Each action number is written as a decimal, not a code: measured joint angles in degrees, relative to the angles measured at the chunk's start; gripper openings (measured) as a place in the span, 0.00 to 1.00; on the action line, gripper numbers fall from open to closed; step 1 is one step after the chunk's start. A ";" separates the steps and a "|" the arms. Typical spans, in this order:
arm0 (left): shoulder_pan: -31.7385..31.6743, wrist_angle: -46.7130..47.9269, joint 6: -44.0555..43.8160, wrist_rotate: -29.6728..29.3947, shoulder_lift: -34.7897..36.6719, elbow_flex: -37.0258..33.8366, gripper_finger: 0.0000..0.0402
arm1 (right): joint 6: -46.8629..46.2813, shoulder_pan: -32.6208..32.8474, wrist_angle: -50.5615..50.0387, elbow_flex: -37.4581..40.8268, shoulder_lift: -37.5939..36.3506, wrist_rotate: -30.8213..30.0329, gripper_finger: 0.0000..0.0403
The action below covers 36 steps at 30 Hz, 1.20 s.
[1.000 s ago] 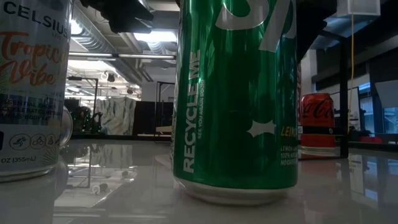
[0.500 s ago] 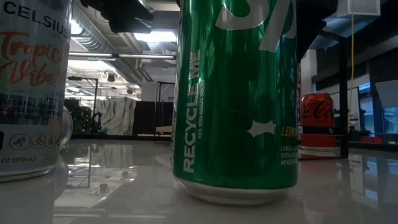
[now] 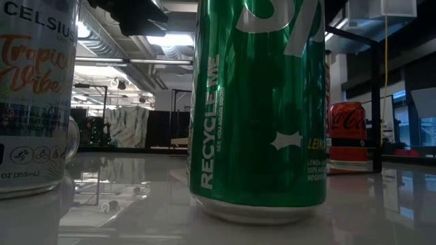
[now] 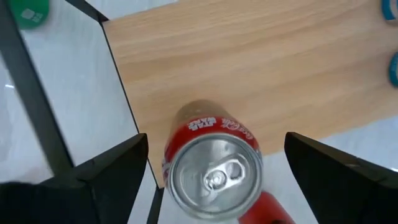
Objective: Place canned beverage on shelf
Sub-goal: Put the top red-black soda can on the shelf
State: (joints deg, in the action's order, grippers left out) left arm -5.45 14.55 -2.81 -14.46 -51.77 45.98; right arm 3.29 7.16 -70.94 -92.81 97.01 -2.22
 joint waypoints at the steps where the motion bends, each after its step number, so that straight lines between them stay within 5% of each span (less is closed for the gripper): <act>1: 0.02 0.00 0.00 0.00 0.00 0.00 0.78 | 0.00 0.00 -1.03 -0.78 0.00 0.00 0.92; 15: 0.02 0.02 -0.01 0.01 0.00 0.00 0.78 | 3.23 -0.87 -7.17 -5.93 -5.80 -6.24 0.92; 36: 5.61 -0.24 -1.45 5.01 0.00 0.00 0.78 | 4.74 -14.63 -7.97 -5.93 -19.40 -6.16 0.92</act>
State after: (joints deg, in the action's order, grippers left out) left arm 0.16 14.31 -4.26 -9.45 -51.77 45.98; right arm 8.03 -7.47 -78.91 -98.74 77.62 -8.37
